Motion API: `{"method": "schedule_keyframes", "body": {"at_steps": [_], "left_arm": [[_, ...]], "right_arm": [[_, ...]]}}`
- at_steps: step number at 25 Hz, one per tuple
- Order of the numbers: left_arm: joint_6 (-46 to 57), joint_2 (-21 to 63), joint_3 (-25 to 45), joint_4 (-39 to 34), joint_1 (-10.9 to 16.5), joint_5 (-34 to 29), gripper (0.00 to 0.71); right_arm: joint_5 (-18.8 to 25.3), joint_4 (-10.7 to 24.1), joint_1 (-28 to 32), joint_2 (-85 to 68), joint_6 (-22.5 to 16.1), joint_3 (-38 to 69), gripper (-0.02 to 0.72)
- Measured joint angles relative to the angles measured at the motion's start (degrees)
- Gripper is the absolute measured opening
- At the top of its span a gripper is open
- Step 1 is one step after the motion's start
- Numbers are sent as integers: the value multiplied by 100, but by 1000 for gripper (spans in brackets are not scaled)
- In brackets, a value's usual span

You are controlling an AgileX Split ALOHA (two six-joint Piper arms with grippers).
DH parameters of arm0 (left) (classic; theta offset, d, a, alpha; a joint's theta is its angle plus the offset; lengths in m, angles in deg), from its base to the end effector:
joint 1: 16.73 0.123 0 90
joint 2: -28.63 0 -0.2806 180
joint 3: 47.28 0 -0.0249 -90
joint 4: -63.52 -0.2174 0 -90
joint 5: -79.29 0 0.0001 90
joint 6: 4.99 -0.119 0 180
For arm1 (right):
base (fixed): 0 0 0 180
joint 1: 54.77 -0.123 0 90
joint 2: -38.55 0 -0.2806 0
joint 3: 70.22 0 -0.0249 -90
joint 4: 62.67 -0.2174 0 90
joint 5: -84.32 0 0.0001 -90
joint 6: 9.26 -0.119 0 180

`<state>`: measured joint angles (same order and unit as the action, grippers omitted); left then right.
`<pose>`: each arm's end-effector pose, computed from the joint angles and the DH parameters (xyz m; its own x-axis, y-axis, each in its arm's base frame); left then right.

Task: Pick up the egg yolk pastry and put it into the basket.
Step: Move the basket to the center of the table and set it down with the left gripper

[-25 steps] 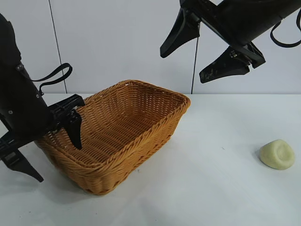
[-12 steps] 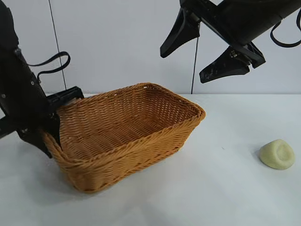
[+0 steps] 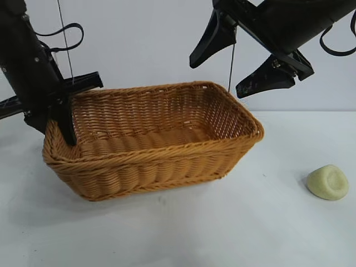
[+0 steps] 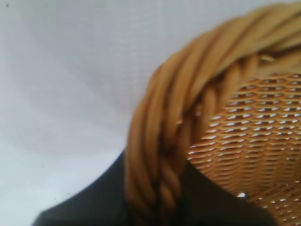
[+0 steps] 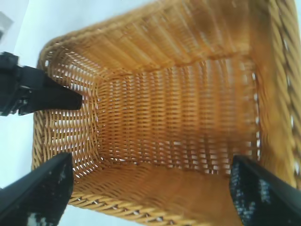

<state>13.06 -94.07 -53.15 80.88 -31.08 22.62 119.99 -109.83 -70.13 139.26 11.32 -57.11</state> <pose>0.3533 -0.1210 0.1690 -0.9763 -0.2164 -0.0039 -0.2066 0.9371 -0.2813 0.3051 0.1366 0.2515 -0.8677 0.0921 -0.4884 -0.2132 0.8187 0.5331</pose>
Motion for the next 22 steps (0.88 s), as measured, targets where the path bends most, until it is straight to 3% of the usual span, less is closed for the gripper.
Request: {"method": "schedule_keyframes", "body": {"at_steps": [7, 22], "left_arm": [[-760, -617, -974, -11, -11, -609, 143], [-920, -1188, -1027, -50, -17, -307, 143]], "right_arm": [[0, 0, 0, 0, 0, 0, 622], [0, 0, -11, 0, 0, 0, 622]]}}
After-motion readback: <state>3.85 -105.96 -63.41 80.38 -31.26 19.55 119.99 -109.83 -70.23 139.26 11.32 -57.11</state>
